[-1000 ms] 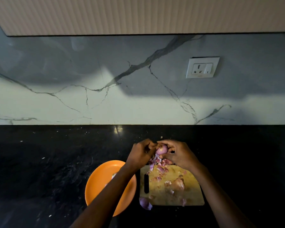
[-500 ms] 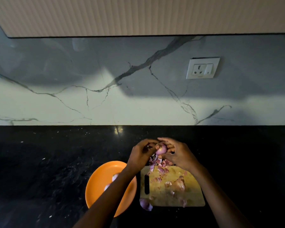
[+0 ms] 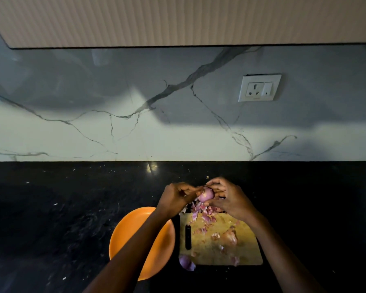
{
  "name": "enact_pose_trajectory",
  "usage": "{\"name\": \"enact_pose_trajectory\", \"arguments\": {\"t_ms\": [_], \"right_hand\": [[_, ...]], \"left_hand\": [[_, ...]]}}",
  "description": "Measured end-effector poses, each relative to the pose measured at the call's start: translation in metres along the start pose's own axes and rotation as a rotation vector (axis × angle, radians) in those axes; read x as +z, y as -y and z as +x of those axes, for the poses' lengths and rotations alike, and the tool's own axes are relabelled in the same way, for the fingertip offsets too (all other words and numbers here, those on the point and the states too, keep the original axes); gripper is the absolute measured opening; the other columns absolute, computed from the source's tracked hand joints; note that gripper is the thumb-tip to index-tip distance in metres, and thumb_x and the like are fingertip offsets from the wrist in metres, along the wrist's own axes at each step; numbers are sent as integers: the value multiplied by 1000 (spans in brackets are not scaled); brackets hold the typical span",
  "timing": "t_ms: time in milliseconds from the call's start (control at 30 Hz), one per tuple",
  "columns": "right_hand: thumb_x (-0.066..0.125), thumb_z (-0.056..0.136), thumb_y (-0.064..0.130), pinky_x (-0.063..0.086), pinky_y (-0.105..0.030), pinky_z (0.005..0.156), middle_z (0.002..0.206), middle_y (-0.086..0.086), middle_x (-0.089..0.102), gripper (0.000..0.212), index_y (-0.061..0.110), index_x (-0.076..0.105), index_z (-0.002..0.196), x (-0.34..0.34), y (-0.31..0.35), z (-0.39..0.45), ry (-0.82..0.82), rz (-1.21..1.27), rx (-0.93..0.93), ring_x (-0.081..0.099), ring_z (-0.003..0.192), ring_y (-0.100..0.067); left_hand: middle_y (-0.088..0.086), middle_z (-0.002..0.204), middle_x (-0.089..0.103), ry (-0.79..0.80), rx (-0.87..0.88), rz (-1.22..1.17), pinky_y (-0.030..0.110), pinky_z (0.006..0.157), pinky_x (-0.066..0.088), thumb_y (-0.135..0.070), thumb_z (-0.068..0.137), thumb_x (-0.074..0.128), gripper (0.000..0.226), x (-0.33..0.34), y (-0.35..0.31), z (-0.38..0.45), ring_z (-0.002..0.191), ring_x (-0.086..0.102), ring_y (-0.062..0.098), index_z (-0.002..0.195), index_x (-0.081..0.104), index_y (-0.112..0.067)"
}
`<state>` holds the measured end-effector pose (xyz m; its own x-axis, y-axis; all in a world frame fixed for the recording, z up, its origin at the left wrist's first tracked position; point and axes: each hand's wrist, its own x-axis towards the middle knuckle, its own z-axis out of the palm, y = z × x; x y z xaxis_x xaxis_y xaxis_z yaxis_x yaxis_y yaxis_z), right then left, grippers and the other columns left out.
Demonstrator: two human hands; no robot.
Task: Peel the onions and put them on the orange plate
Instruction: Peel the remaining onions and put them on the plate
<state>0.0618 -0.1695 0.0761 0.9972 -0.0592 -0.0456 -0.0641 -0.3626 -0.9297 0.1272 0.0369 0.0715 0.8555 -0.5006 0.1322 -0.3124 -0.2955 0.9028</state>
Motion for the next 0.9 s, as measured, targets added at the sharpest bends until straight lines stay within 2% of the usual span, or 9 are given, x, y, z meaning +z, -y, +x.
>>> {"name": "enact_pose_trajectory", "arguments": {"t_ms": [100,267,433,600,733,900], "right_hand": [[93,66,12,57,-30,93,112,3,74,57,26,63,112,0,-1,-1,3,11,-5,71,103,-10],[91,69,13,56,-28,92,112,3,73,54,25,64,114,0,1,-2,9,42,5,70,103,-9],[89,71,6,54,-20,87,111,-1,74,51,17,64,115,-2,2,-3,-3,109,9,70,104,-9],[89,71,6,55,-23,87,111,-2,74,52,16,64,115,-2,3,-2,-30,140,6,71,104,-12],[89,70,7,56,-24,88,111,-1,74,52,19,64,114,-2,3,-2,-21,145,0,71,104,-12],[89,70,3,55,-22,88,111,-1,74,53,15,64,114,-1,3,-2,-22,161,8,71,104,-11]], "left_hand": [[-6,85,78,-25,-5,-21,14,67,50,-22,90,75,11,2,-1,-4,77,72,3,95,80,-13],[-11,76,75,-59,-17,-53,16,65,50,-18,90,75,4,7,-3,-7,72,71,3,88,78,-19],[-8,95,78,-84,-17,-138,25,80,58,-10,91,72,17,5,-1,-7,90,74,9,102,78,-22],[-7,96,77,-47,-50,-152,20,80,55,-18,91,74,16,7,-4,-6,91,73,7,107,76,-20],[-3,99,77,-23,-84,-193,34,86,58,-21,88,77,19,7,-3,-4,93,73,12,106,75,-16],[-2,99,77,-40,-100,-187,36,87,58,-15,89,75,17,8,2,-5,94,73,14,106,75,-14]]}}
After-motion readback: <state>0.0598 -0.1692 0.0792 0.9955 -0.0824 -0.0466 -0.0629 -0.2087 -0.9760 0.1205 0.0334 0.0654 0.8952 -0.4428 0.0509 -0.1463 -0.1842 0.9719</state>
